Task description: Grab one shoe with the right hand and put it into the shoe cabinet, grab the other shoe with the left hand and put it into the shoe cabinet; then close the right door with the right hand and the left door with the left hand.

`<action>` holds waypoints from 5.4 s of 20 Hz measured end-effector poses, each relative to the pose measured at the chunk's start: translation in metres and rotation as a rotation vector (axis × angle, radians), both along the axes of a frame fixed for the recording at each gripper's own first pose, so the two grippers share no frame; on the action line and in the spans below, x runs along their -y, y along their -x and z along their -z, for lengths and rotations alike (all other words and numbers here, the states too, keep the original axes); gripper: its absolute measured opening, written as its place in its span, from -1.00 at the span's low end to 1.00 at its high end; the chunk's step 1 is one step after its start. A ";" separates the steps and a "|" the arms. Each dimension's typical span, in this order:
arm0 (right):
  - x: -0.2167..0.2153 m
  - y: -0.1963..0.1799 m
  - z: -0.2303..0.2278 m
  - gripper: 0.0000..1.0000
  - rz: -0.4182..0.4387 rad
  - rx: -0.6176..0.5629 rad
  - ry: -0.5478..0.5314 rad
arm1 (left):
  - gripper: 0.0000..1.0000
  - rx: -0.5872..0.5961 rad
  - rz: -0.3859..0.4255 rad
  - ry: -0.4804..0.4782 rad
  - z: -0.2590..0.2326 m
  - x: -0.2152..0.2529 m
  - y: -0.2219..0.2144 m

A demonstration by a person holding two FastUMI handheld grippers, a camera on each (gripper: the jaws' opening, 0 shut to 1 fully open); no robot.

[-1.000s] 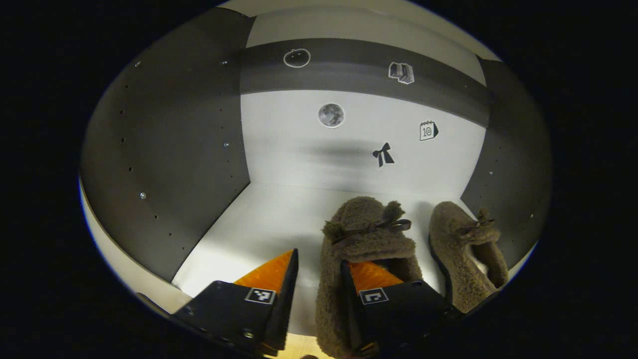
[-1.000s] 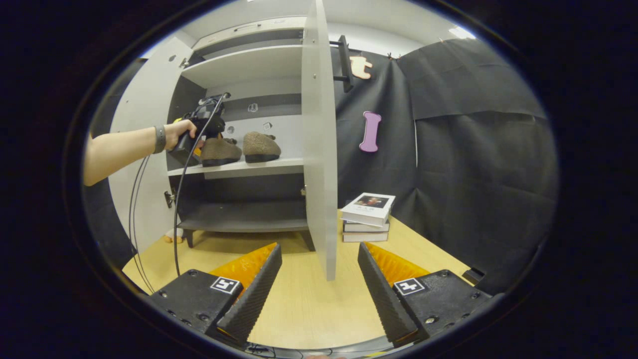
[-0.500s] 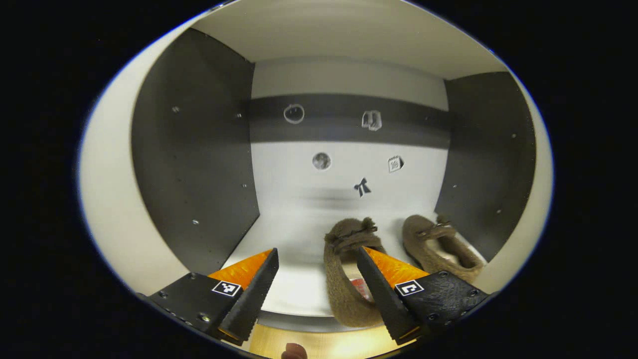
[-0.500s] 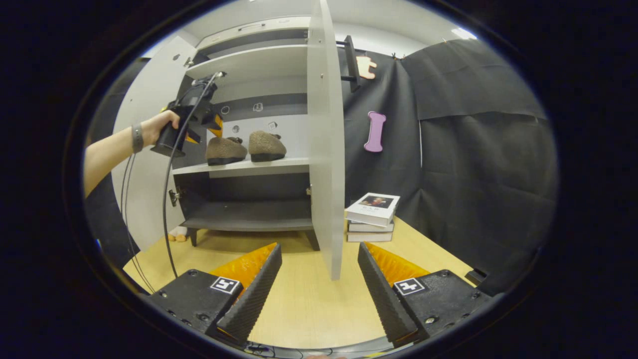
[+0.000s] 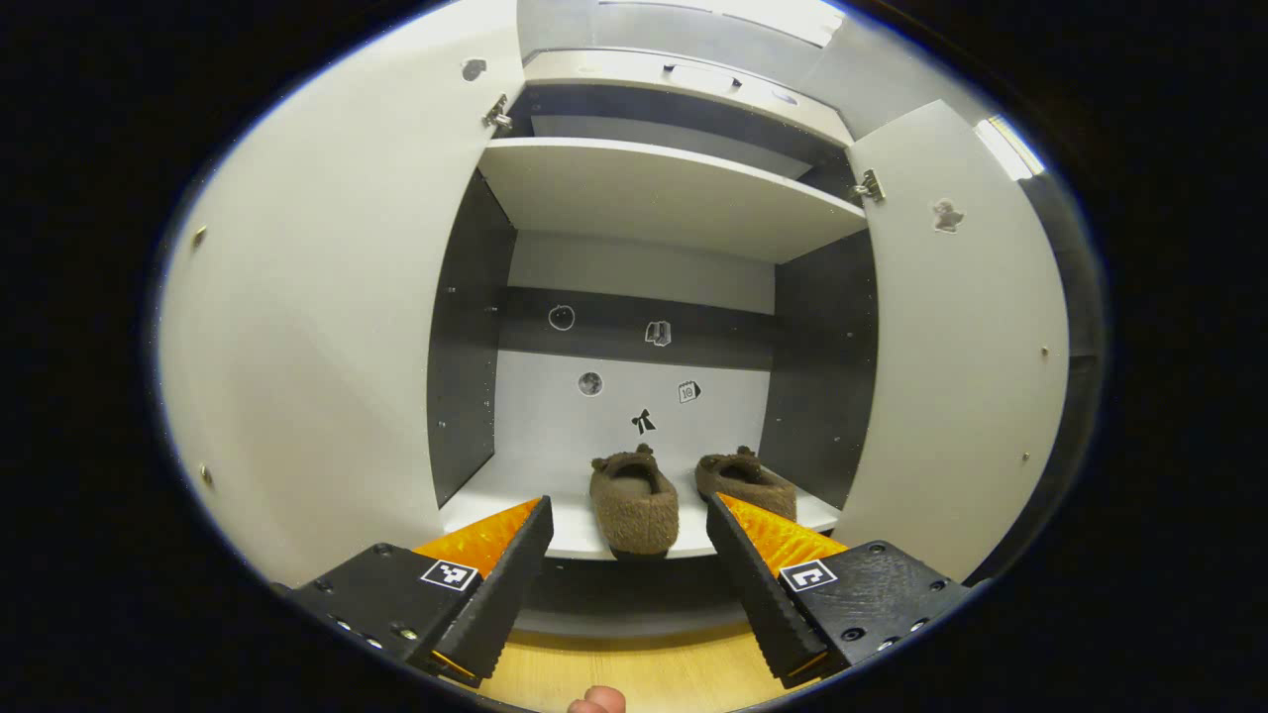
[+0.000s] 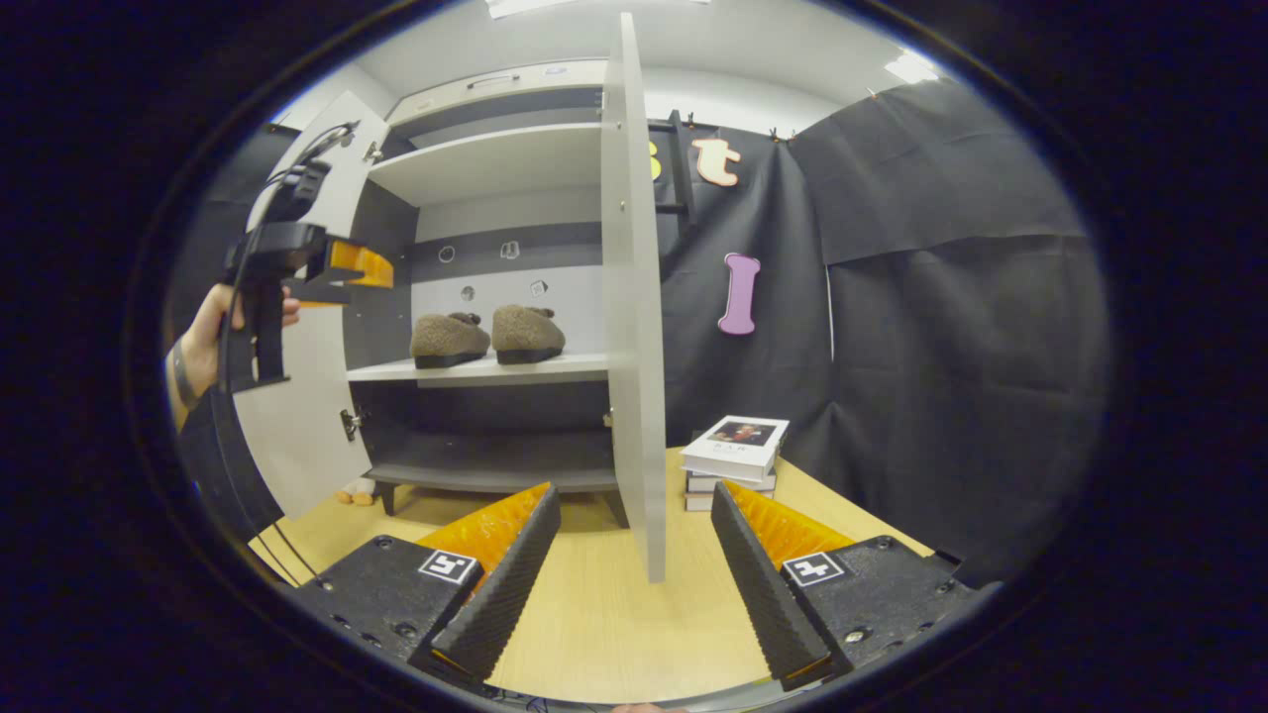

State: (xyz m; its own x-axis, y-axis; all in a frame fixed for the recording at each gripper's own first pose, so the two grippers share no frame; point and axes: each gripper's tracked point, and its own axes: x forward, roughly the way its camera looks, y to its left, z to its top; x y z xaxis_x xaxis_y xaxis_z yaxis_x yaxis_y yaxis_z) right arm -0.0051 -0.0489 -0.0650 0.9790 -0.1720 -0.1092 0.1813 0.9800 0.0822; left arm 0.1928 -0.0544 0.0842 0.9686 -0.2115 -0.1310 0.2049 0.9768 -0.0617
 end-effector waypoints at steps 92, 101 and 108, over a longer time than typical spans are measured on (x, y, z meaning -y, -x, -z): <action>-0.053 -0.008 -0.044 0.94 -0.174 0.128 0.014 | 0.89 0.385 -0.473 0.107 -0.079 -0.209 0.145; -0.039 -0.004 -0.040 0.94 -0.140 0.099 0.032 | 0.89 0.302 -0.590 0.108 -0.063 -0.308 0.081; -0.031 -0.011 -0.045 0.94 -0.112 0.089 0.039 | 0.94 0.289 -0.575 0.086 -0.052 -0.312 0.068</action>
State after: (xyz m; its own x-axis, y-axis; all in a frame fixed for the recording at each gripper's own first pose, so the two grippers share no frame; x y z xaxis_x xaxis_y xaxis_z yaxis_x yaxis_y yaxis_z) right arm 0.0063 -0.0177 -0.0196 0.9979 -0.0633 -0.0167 0.0641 0.9964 0.0550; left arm 0.1249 0.2580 0.1359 0.9238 0.3537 0.1466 -0.3296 0.9295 -0.1653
